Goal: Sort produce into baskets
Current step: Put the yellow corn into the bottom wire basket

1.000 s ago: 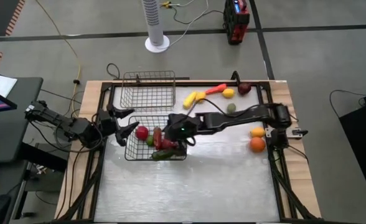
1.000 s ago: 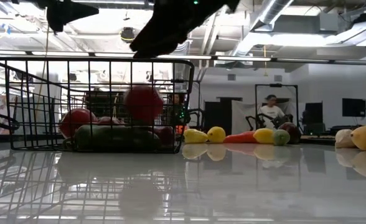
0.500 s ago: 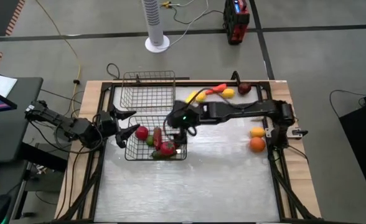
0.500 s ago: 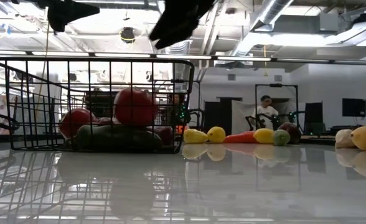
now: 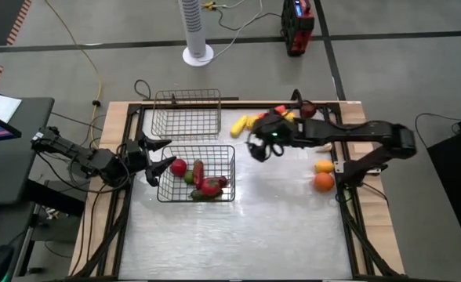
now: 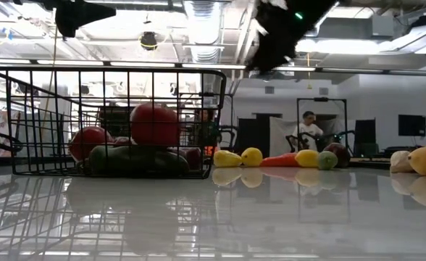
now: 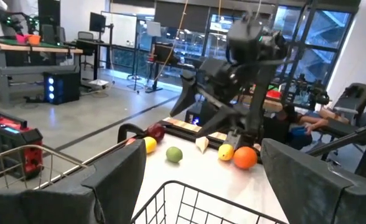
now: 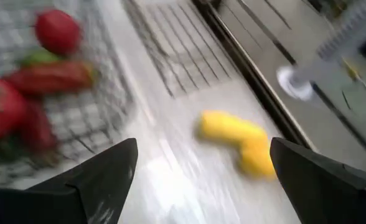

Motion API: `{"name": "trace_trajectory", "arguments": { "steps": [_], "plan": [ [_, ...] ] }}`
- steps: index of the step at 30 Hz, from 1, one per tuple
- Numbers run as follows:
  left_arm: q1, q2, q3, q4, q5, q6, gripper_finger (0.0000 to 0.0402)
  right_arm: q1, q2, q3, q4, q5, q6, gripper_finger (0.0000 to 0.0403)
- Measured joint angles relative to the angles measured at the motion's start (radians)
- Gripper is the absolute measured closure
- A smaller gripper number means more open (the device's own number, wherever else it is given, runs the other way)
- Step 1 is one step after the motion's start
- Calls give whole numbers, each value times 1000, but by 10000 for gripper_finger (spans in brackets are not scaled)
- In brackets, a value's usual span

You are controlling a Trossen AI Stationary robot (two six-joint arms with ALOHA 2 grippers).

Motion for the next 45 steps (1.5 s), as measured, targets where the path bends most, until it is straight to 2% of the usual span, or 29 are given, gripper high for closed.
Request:
{"name": "trace_trajectory", "arguments": {
  "steps": [5, 12, 20, 26, 33, 45],
  "plan": [
    [0, 0, 0, 7, -1, -3, 97, -97, -107, -206, -6, 18, 124, 10],
    [0, 0, 0, 8, -2, -3, 97, -185, -133, -370, -22, 16, 274, 10],
    [0, 0, 0, 9, -4, -6, 97, -189, -109, -390, -41, -6, 308, 10],
    [0, 0, 0, 13, -7, -7, 97, -216, -110, -389, -3, -17, 239, 10],
    [0, 0, 0, 15, -7, -12, 97, -265, -107, -389, 85, -155, 173, 10],
    [0, 0, 0, 15, -7, -12, 97, -270, -107, -389, 91, -161, 170, 10]
  ]
}}
